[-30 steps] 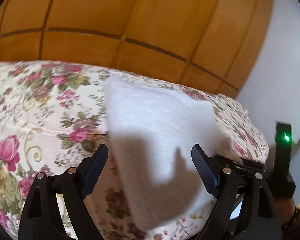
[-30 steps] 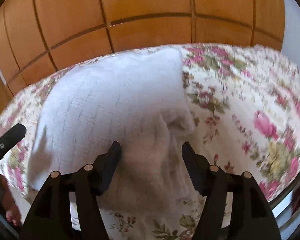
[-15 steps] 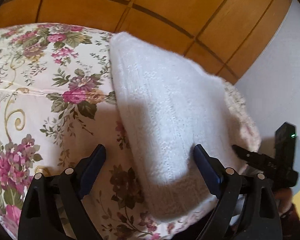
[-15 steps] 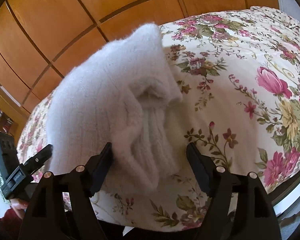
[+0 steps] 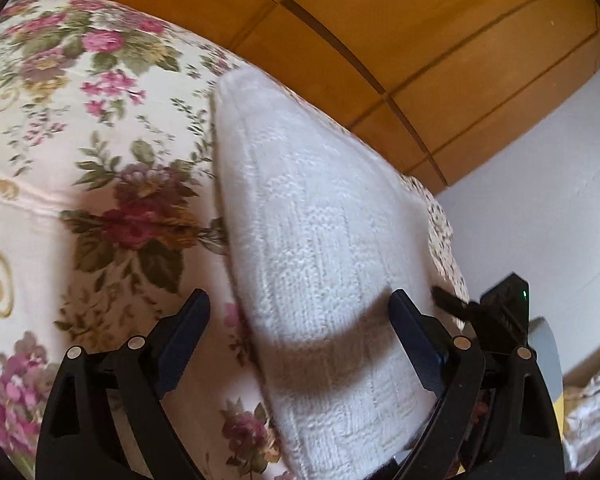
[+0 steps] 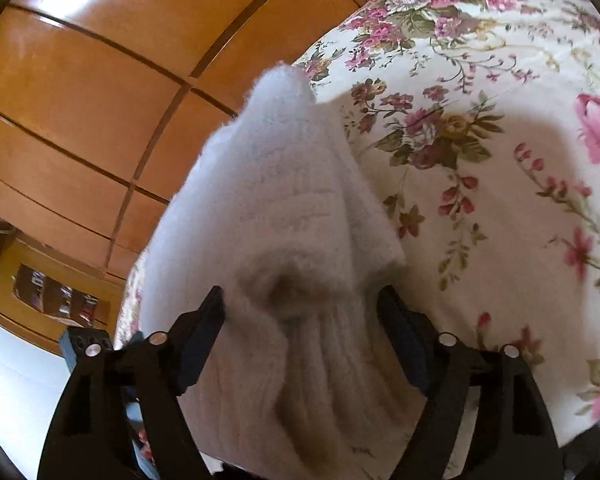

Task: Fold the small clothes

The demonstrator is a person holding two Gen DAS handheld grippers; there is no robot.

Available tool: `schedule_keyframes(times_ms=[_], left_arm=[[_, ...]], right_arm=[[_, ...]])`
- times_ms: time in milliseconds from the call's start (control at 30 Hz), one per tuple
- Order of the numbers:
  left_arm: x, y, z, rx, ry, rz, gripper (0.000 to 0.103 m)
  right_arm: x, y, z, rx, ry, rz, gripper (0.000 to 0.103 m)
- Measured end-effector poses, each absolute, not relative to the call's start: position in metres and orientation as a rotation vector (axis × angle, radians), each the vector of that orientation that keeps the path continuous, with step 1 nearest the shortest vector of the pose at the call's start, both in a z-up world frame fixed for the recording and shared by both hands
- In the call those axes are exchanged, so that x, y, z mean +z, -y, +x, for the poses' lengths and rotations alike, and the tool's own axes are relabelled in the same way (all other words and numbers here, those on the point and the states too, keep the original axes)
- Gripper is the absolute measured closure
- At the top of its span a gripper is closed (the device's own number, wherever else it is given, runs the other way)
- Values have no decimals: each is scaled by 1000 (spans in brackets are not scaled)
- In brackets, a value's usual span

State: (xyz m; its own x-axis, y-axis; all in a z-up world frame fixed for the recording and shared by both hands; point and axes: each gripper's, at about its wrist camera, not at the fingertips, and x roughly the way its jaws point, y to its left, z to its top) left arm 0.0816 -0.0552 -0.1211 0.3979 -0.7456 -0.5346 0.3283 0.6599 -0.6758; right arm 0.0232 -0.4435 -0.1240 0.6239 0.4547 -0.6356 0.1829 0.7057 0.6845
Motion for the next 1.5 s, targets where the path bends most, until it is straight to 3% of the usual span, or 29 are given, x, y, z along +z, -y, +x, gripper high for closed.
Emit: schedule_keyframes(times_ms=[233,400,567,733,867,1233,1500], left_arm=[[-123,80,80,-821,-968,-456,13],[-126,74,88,-843,-979,-541,13],[-122,92,88,-810,-981,-440,31],[-106,95,79,-773,-942,-359,48],[-83,100,64,-761,-859,-234,55],[-30,101,37,-732,-612,9,59],[-8,118,77,-751,-518,57,60]], right_arm=[[-127,440,39,169,-881,819,27],[-127,434,35,223,-882,771,35],[-131,431,45,235,-880,762,49],[-121,412,40,244,-858,675,54],[-110,400,32,241,-822,622,56],[-92,357,10,280,-709,561,58],[-69,366,43,237,-590,504,59]])
